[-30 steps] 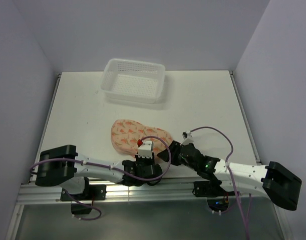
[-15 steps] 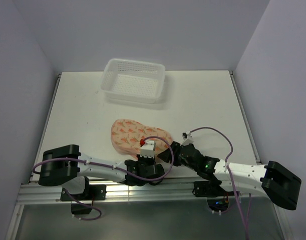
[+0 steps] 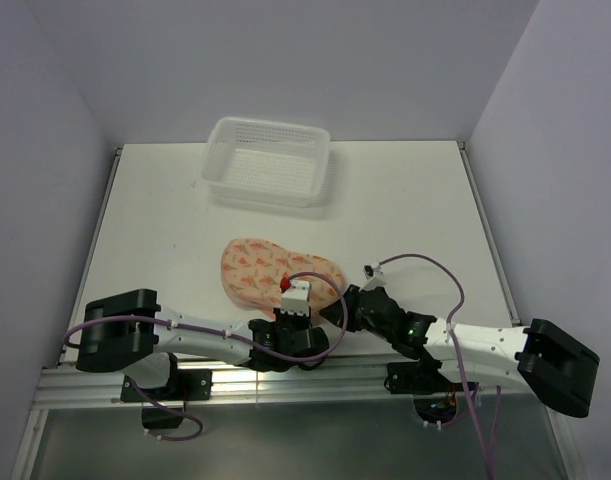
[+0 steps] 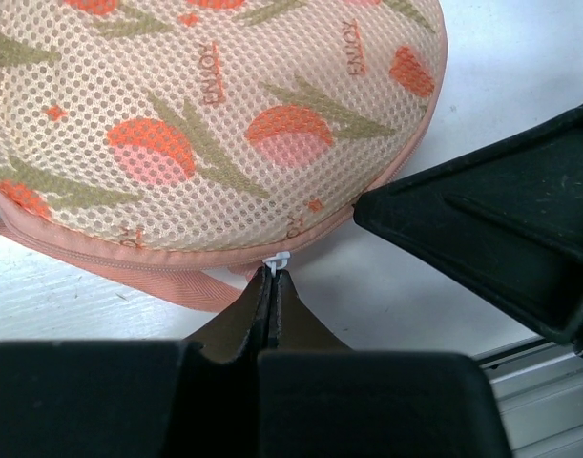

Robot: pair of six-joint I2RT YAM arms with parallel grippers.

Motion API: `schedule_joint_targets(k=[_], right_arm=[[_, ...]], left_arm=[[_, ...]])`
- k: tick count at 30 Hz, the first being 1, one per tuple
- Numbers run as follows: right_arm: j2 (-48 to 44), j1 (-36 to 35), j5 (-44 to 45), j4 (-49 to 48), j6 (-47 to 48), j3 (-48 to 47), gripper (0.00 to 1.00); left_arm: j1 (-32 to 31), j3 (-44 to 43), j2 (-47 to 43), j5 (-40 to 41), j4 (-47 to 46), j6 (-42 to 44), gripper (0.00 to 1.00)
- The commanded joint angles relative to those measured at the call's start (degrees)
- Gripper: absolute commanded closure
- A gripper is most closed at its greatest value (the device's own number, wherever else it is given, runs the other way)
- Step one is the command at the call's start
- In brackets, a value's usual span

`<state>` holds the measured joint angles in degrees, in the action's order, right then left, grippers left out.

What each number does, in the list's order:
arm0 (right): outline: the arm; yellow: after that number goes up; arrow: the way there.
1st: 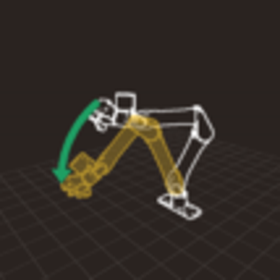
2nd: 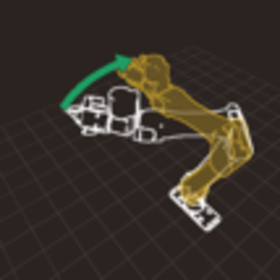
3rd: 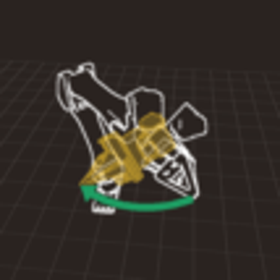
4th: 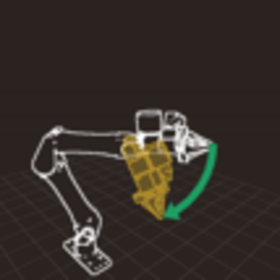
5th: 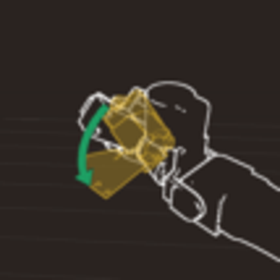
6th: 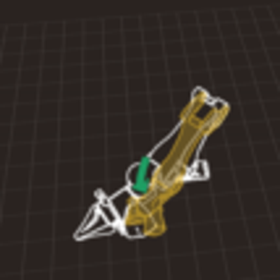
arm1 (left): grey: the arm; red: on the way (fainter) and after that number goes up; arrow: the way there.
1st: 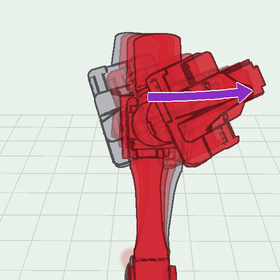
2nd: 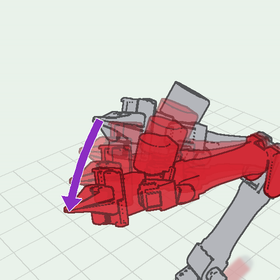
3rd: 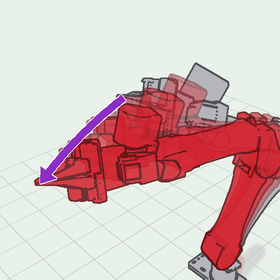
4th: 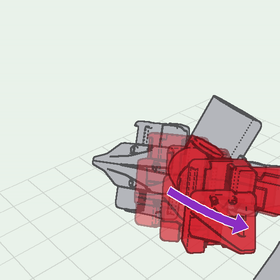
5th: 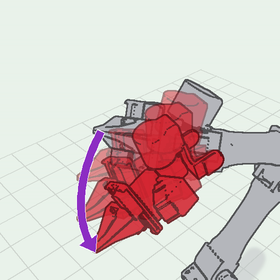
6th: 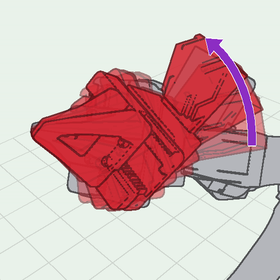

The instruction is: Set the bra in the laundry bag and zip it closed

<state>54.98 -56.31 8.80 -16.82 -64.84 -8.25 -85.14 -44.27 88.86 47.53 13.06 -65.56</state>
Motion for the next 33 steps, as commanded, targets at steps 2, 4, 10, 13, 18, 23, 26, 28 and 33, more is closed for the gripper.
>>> schedule_joint_targets(k=[2, 4, 10, 13, 18, 23, 26, 28, 33], right_arm=[[-0.49, 0.68, 3.86, -1.29, 1.38, -1.42, 0.96], [-2.06, 0.77, 4.03, 0.11, 1.64, -1.59, 0.93], [-3.31, 0.85, 2.89, -0.22, 1.65, -1.42, 0.23], [-0.85, 0.77, 2.63, -1.81, 1.73, -2.03, 0.32], [2.15, 1.38, 3.15, -2.87, 2.44, -3.7, 0.84], [-0.39, 3.05, 4.74, -0.59, 4.1, -3.17, 1.0], [-3.55, 5.94, 5.18, 2.4, 6.3, -3.09, 1.0], [-4.7, 9.1, 4.22, 4.24, 8.4, -3.26, 1.0], [-5.41, 15.61, 1.49, 7.85, 13.42, -5.11, 1.0]], left_arm=[[0.07, 0.24, -3.42, 2.04, -0.23, 0.26, 1.0], [0.07, 1.38, -4.22, 1.96, -0.4, 0.26, 1.0], [0.15, 3.93, -6.16, 0.29, -5.93, 1.92, 1.0], [0.33, 4.72, -6.59, -1.11, -9.09, 2.98, 1.0], [1.03, 7.79, -9.23, -2.7, -12.44, 3.51, 1.0], [2.0, 9.99, -12.38, -3.06, -11.22, 3.42, 1.0], [2.96, 12.18, -14.93, -3.32, -9.28, 3.25, 1.0], [3.49, 14.21, -16.34, -3.58, -8.23, 2.81, 1.0], [4.11, 17.99, -20.74, -3.5, -6.12, 1.23, 1.0]])
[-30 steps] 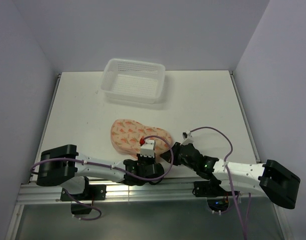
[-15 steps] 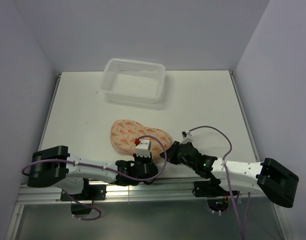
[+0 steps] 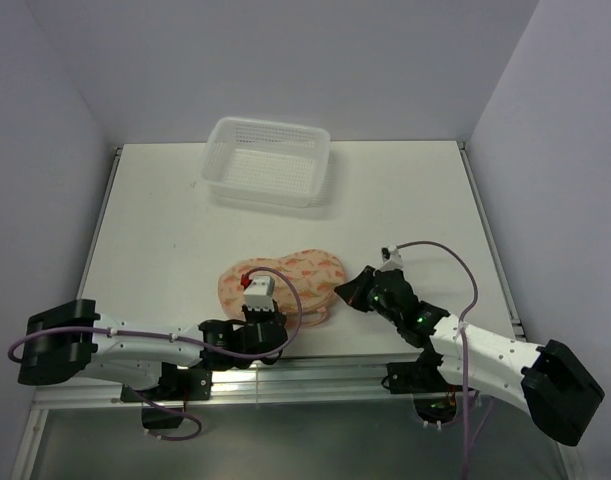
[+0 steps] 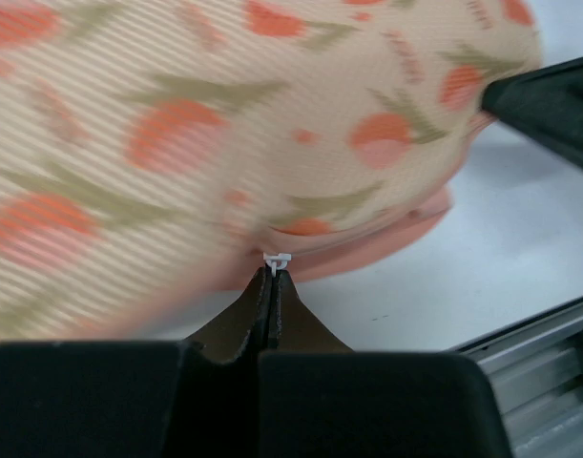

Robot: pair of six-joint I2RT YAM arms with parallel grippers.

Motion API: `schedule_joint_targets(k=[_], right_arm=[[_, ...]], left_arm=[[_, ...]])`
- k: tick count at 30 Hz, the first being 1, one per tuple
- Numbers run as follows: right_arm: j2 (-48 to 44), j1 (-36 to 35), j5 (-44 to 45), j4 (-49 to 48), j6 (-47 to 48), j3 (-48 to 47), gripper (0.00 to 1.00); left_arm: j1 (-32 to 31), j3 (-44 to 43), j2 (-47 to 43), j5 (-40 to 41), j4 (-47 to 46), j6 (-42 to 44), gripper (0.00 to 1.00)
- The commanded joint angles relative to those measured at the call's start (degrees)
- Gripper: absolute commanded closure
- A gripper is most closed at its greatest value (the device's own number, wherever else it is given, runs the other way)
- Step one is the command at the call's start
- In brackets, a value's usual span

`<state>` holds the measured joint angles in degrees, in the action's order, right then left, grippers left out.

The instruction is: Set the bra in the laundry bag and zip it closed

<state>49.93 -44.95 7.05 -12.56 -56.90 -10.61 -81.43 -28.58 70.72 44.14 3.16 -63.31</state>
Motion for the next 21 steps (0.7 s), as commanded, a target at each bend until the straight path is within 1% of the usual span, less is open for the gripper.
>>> schedule_joint_targets(k=[1, 5, 6, 7, 8, 9, 10, 11, 12, 14, 15, 16, 18, 21], right_arm=[[-0.1, 6.78, 2.45, 3.77, 6.88, -3.1, 1.0], [1.3, 12.06, -0.19, 5.61, 10.93, -6.08, 1.0], [1.4, 12.25, -1.06, 5.87, 11.55, -7.65, 1.0], [1.66, 12.25, -2.38, 6.83, 13.38, -8.8, 0.84], [2.62, 11.91, -3.61, 8.15, 13.83, -10.03, 0.7], [2.8, 11.12, -6.58, 8.68, 13.84, -11.35, 0.53], [2.63, 10.24, -6.78, 9.04, 13.32, -11.36, 0.26], [0.89, 9.36, -8.09, 9.3, 12.61, -10.23, 0.19], [-0.52, 7.35, -8.28, 9.04, 10.35, -9.17, 0.12], [-5.51, 5.06, -9.24, 7.56, 7.09, -5.24, 0.12], [-6.94, 1.74, -8.99, 6.76, 5.33, -4.08, 0.12], [-9.13, -0.21, -7.5, 5.1, 1.83, -2.94, 0.12], [-9.85, -4.42, -7.22, 2.64, -3.7, -0.29, 0.12], [-8.98, -6.46, -4.59, -5.96, -8.03, 2.43, 0.13]], left_arm=[[0.65, 2.65, -3.04, 0.24, 5.35, -2.33, 1.0], [1.1, 3.53, -5.58, 2.09, 11.16, -7.26, 1.0], [1.1, 3.36, -6.03, 2.26, 11.52, -7.62, 1.0], [1.1, 3.09, -6.47, 1.92, 11.17, -7.01, 1.0], [1.1, 2.74, -6.99, 1.57, 8.38, -6.31, 1.0], [1.18, 1.87, -6.91, 1.04, 5.75, -3.6, 1.0], [1.18, 1.16, -6.56, -0.79, 2.15, -1.66, 1.0], [1.27, -1.37, -4.38, -1.16, -1.36, -0.86, 1.0], [1.27, -3.05, -3.06, -0.99, -1.66, -0.76, 1.0], [1.27, -5.43, 0.71, -1.07, -3.15, -0.06, 1.0], [1.27, -6.39, 1.69, -1.6, -8.03, 1.07, 1.0], [1.27, -6.75, 3.44, -1.95, -9.65, 1.17, 1.0], [1.27, -8.24, 5.04, -2.57, -11.67, 0.82, 1.0], [1.36, -7.72, 6.19, -3.62, -14.48, 0.56, 1.0]])
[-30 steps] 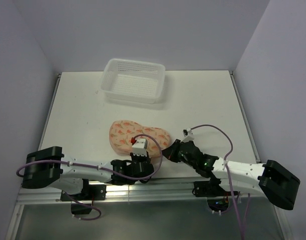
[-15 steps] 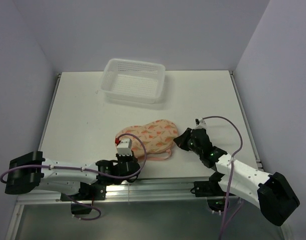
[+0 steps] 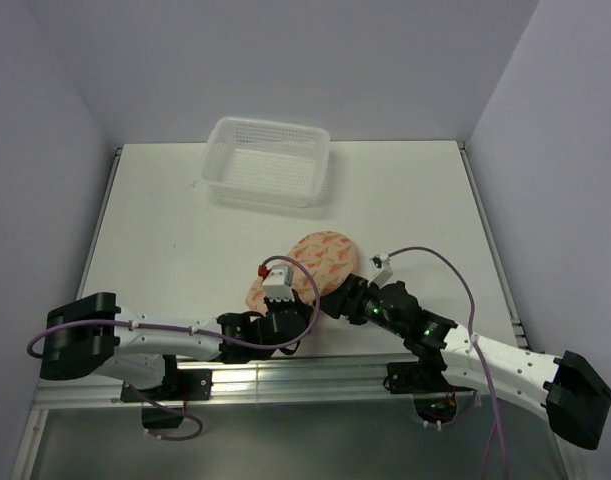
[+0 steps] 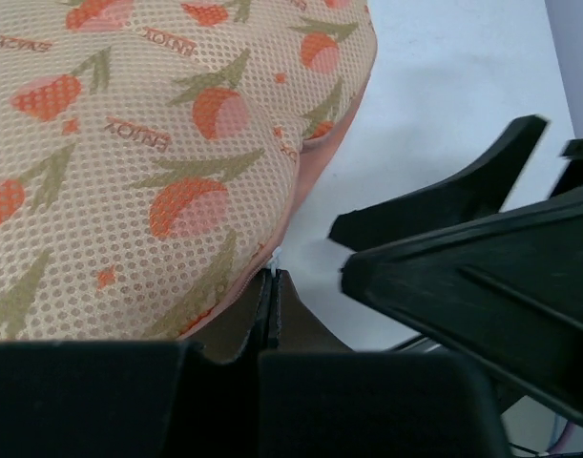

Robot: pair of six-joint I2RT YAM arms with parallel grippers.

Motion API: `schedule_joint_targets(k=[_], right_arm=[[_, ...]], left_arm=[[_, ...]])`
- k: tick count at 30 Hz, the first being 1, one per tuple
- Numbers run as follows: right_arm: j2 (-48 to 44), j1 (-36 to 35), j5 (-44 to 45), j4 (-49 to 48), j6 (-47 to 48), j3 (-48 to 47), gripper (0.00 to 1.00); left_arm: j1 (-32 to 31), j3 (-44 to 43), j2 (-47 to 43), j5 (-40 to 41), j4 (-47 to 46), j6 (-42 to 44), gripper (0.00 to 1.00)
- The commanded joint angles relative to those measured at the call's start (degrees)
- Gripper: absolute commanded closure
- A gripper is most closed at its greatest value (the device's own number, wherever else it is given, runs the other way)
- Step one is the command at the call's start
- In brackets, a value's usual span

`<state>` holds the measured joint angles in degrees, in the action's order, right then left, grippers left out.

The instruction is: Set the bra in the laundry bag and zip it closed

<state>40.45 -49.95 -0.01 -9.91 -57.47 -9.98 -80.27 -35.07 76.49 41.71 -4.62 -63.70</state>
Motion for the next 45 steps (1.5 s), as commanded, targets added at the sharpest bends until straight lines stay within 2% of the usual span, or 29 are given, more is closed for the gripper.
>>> schedule_joint_targets(k=[1, 6, 8, 10, 11, 12, 13, 14, 15, 17, 21, 22, 25, 32, 33, 34, 35, 36, 38, 41, 45], right_arm=[[1.55, -1.64, 3.08, -9.5, -8.0, 2.06, 0.13], [6.65, -1.64, 5.54, -13.64, -8.71, -0.04, 0.18], [11.13, -1.64, 5.81, -15.3, -8.8, -1.53, 0.23], [15.25, -1.55, 6.25, -17.06, -8.97, -2.93, 0.33], [16.41, -1.55, 6.77, -17.85, -8.8, -3.46, 0.42], [17.38, -1.55, 7.21, -17.77, -8.36, -4.08, 0.59], [19.04, -1.46, 7.3, -17.6, -8.27, -4.95, 0.71], [19.58, -0.24, 6.26, -17.6, -7.4, -5.22, 0.95], [19.76, 0.55, 5.99, -17.6, -6.96, -5.31, 1.0], [19.15, 2.39, 5.38, -17.07, -5.81, -5.14, 1.0], [18.18, 12.39, 0.28, -13.22, 1.02, -6.01, 1.0], [18.7, 13.9, -3.12, -11.9, 2.61, -7.67, 1.0], [21.33, 18.03, -5.6, -7.76, 8.07, -10.4, 1.0], [28.28, 22.36, -15.7, -1.61, 16.76, -17.7, 1.0], [28.72, 22.01, -16.85, -0.64, 16.87, -18.23, 0.91], [28.72, 21.13, -17.39, -0.81, 16.52, -17.97, 0.76], [28.11, 18.25, -16.0, -1.07, 15.21, -17.45, 0.45], [26.11, 16.49, -14.85, -1.16, 14.41, -16.92, 0.33], [22.94, 13.14, -12.39, -1.34, 10.74, -14.38, 0.18], [14.51, 9.09, -9.75, -4.15, 4.59, -8.84, 0.17], [2.48, 5.84, -6.41, -2.4, -1.66, -2.6, 0.17]], left_arm=[[0.11, -0.88, 0.33, -1.54, -6.98, 0.77, 1.0], [0.11, 1.32, -0.46, -2.95, -7.77, -0.02, 1.0], [0.11, 1.84, -0.64, -3.3, -8.3, 0.16, 1.0], [-0.06, 2.46, -0.73, -3.92, -9.43, 0.68, 1.0], [-0.06, 2.46, -0.73, -4.01, -9.18, 0.6, 1.0], [-0.15, 2.55, -0.81, -3.92, -8.65, 0.42, 1.0], [-0.32, 2.9, -1.16, -3.57, -8.04, 0.16, 1.0], [-0.33, 3.34, -1.51, -3.48, -6.99, -0.1, 1.0], [-0.33, 3.86, -1.87, -3.39, -6.28, -0.37, 1.0], [-0.33, 5.88, -3.88, -2.26, -4.26, -1.42, 1.0], [-0.33, 10.1, -8.98, 0.12, 3.89, -5.81, 1.0], [-0.33, 11.76, -11.51, 0.47, 5.05, -6.6, 1.0], [-0.41, 13.79, -16.78, 1.61, 11.2, -9.94, 1.0], [-2.26, 16.44, -25.77, 5.39, 23.08, -16.28, 1.0], [-2.78, 16.18, -26.21, 5.83, 22.91, -15.67, 1.0], [-3.66, 15.39, -26.3, 6.01, 21.16, -14.97, 1.0], [-4.1, 14.95, -25.78, 6.1, 19.67, -13.48, 1.0], [-4.45, 14.33, -24.99, 6.01, 17.65, -12.6, 1.0], [-5.25, 12.23, -20.7, 5.05, 10.56, -9.88, 1.0], [-5.6, 8.89, -12.79, 4.25, 2.12, -6.89, 1.0], [-5.51, 4.58, -4.26, 4.16, -3.44, -4.07, 1.0]])
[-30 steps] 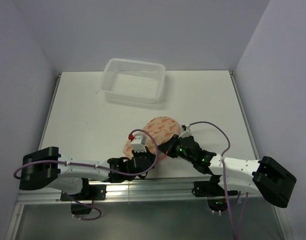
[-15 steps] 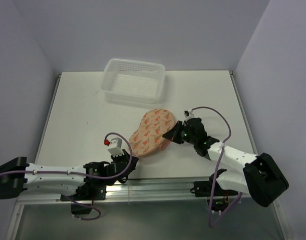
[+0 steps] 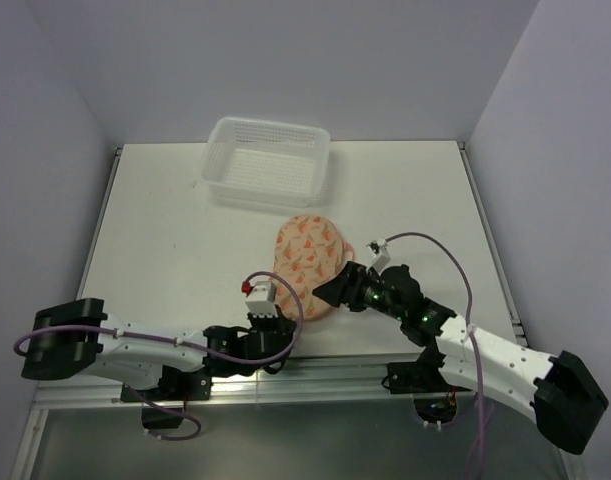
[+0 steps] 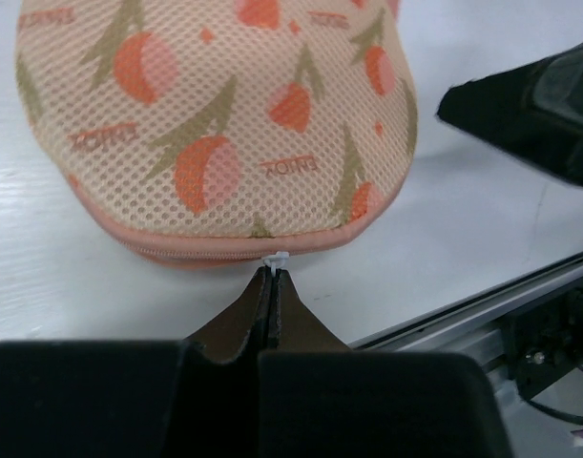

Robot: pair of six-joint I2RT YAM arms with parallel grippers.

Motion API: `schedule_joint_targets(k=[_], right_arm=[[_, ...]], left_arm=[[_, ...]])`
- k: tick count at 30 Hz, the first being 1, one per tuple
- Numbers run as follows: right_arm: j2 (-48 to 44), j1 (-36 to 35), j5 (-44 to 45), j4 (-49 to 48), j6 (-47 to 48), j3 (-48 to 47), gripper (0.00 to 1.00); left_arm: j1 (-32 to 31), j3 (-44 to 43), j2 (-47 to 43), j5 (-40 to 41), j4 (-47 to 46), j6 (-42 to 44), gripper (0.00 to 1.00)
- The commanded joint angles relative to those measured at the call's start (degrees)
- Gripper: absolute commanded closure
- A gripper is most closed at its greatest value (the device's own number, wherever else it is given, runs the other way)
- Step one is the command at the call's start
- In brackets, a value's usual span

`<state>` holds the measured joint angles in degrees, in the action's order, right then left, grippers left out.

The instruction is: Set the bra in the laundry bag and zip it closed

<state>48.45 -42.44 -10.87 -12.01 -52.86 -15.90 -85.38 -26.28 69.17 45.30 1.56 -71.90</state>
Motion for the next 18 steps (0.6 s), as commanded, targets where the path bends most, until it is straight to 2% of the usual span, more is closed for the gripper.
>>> schedule_joint_targets(k=[1, 3, 6, 10, 14, 18], right_arm=[[-7.21, -2.21, 5.5, -0.03, -8.81, 6.03, 0.17], [-11.42, -3.7, 6.82, 0.06, -11.11, 9.46, 0.17], [-13.03, -4.06, 7.18, -0.12, -13.06, 10.8, 0.17], [-8.21, -4.23, 6.31, -2.31, -12.18, 8.79, 0.17], [-1.17, -4.23, 1.83, -3.81, -11.91, 5.27, 0.18], [-6.59, -4.5, 1.28, -3.82, -14.46, 8.6, 0.17]], left_arm=[[-0.31, -5.61, 3.86, 0.49, -10.43, 5.44, 1.0], [-0.4, -6.93, 5.62, 0.32, -11.23, 6.5, 1.0], [-0.31, -8.43, 6.77, -0.64, -11.84, 7.65, 1.0], [-0.4, -8.96, 8.17, -2.32, -12.46, 7.92, 1.0], [-0.4, -8.79, 7.66, -1.45, -10.0, 6.6, 1.0], [0.21, -7.03, 4.23, 0.93, -8.33, 5.81, 1.0]])
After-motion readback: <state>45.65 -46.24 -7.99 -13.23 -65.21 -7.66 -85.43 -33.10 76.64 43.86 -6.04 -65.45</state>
